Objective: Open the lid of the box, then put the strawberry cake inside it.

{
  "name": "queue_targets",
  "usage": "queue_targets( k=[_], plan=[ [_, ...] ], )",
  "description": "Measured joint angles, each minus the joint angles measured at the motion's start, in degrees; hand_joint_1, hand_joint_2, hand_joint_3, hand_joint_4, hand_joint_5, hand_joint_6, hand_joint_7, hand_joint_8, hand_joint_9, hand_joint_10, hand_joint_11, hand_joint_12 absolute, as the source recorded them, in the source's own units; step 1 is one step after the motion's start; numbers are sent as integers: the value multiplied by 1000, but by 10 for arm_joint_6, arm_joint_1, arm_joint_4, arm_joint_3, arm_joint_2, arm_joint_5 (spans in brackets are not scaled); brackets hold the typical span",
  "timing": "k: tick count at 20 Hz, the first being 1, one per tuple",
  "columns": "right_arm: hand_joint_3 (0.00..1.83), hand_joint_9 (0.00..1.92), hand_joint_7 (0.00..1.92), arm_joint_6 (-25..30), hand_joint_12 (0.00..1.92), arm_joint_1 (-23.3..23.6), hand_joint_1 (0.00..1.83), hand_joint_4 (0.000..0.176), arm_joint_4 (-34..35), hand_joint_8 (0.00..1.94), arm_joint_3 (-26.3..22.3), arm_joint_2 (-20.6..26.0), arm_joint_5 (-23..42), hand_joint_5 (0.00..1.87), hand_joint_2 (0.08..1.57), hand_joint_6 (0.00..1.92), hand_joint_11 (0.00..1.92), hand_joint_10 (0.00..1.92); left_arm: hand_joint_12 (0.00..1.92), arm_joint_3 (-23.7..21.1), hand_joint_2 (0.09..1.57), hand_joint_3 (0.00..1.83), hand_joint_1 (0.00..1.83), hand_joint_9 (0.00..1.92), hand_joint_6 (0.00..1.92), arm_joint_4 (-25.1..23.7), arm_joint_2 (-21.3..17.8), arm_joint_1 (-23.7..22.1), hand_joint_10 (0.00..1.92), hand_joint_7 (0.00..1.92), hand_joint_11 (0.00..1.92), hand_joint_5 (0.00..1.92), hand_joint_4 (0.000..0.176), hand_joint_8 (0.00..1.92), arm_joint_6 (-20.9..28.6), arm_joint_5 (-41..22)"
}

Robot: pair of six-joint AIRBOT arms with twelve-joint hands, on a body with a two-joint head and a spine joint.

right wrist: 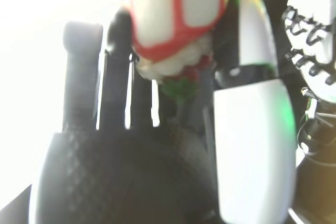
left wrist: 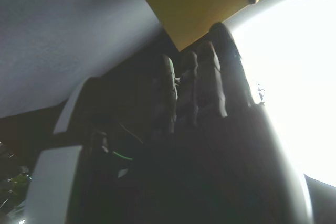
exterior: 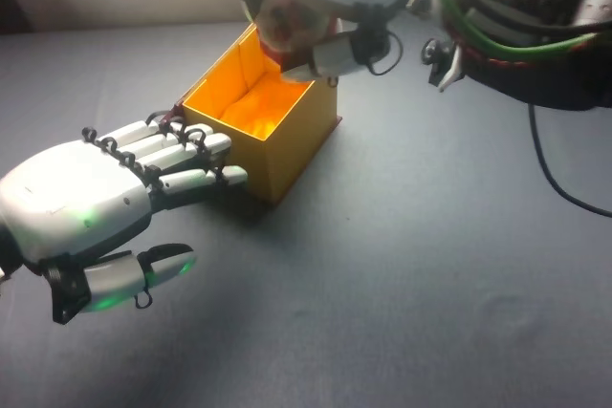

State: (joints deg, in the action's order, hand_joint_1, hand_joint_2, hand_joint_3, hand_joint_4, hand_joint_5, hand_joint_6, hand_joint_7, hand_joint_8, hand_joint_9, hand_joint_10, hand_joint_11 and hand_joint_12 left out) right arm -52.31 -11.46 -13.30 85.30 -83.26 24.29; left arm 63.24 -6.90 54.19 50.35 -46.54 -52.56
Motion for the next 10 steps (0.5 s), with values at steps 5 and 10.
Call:
queue_targets(
  k=[5, 10],
  plan=[
    [1, 463, 575, 0, 1865, 15, 1136, 0, 4, 1686, 30, -29, -17, 735, 1300, 1287, 429, 1433, 205, 12, 1487, 4, 353, 13, 4, -16, 16, -13, 0, 25, 0, 207, 40, 3, 10, 7],
    [1, 709, 712, 0, 1916, 15, 1170, 0, 5, 1686, 47, -56, -40, 549, 1319, 1320, 607, 1624, 9, 14, 1493, 3, 324, 1, 16, -19, 20, -16, 0, 46, 0, 252, 0, 13, 16, 9]
  ],
)
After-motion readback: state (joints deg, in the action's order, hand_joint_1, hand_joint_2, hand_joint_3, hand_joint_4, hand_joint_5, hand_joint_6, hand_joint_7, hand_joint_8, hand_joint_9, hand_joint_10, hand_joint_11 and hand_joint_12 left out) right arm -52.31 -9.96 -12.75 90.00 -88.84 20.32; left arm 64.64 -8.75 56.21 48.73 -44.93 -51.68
